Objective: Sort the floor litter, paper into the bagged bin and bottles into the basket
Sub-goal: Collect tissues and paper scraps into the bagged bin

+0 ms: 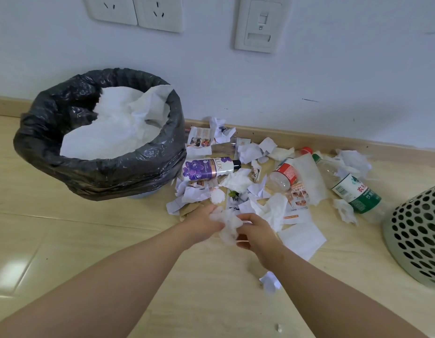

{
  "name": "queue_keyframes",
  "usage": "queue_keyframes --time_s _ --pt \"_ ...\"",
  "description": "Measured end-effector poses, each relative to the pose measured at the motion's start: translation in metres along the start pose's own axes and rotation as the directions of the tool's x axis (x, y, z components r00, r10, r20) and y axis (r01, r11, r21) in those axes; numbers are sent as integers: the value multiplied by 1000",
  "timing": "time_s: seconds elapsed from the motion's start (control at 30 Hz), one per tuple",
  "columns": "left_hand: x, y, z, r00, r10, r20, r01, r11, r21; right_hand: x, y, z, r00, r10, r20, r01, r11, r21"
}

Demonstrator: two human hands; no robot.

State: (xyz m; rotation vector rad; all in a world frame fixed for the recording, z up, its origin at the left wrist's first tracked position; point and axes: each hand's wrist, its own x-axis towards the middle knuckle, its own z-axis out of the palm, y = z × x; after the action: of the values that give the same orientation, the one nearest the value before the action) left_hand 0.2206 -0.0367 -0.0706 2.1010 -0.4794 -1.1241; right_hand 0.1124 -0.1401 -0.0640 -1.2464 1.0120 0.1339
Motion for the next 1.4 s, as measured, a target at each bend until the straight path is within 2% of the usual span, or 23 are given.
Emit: queue_keyframes --time_s 0.13,0.27,0.4,0.43,0.47,0.5,0.53,0.57,0.6,0.63,0.67,0.7,0.73,0.83,0.9,0.97,1.03,1.13,1.27,1.33,1.4 --pt "3 -7 -1 999 -23 -27 23 999 -31 0 -5 2 998 32 50 -39 988 151" --pt "6 -13 -4 998 -49 -36 46 995 -86 3 -8 -11 999 -9 -52 17 986 165" --pt "8 -5 5 998 -62 18 64 984 -166 3 -5 -8 999 28 -18 -23 978 208" --pt "6 -2 8 998 -42 44 48 989 -138 4 -3 -5 999 40 -27 -34 980 196" --pt "4 -1 10 998 9 58 -10 1000 11 5 -2 -2 997 39 -65 -28 988 152" --pt "2 -1 11 993 89 82 -109 952 286 7 -1 -2 991 14 -133 -7 998 57" --pt "-3 -3 12 978 161 131 -207 802 560 9 -1 -4 976 -48 -214 26 994 -103" --pt "-7 -6 14 957 207 203 -288 607 741 9 -1 -9 948 -154 -280 59 946 -319" --pt "-11 -11 16 935 210 287 -352 435 829 10 -2 -15 912 -281 -298 76 831 -551" --pt "-14 -17 19 911 199 362 -409 308 859 9 -2 -23 880 -392 -270 72 670 -739" --pt "-17 -23 21 885 192 425 -461 223 859 10 1 -32 863 -455 -221 52 515 -856" --pt "-18 -28 23 871 184 455 -484 174 858 10 4 -39 871 -456 -182 17 400 -916" --pt "-18 -33 25 871 185 456 -485 165 859 11 7 -45 902 -399 -164 -20 342 -939" --pt "-15 -37 24 898 145 415 -438 210 874 10 20 -54 972 -190 -137 -63 350 -935" --pt "-14 -38 22 908 91 408 -417 247 874 12 25 -56 973 -206 -105 -36 310 -950" --pt "-12 -38 23 919 55 390 -385 331 862 13 24 -57 962 -251 -112 -29 310 -950" --pt "-11 -34 22 943 44 329 -309 480 821 14 21 -59 949 -283 -135 -19 378 -925" --pt "-6 -17 19 975 102 195 -208 714 668 13 16 -62 946 -274 -175 -9 517 -856" --pt "5 11 15 979 198 -57 -138 836 532 10 16 -71 922 -306 -239 4 621 -783" --pt "10 19 12 963 193 -188 -85 881 465 8 16 -72 909 -345 -235 19 597 -802" --pt "16 22 10 940 178 -291 -54 920 389 7 19 -71 915 -380 -133 44 422 -906"
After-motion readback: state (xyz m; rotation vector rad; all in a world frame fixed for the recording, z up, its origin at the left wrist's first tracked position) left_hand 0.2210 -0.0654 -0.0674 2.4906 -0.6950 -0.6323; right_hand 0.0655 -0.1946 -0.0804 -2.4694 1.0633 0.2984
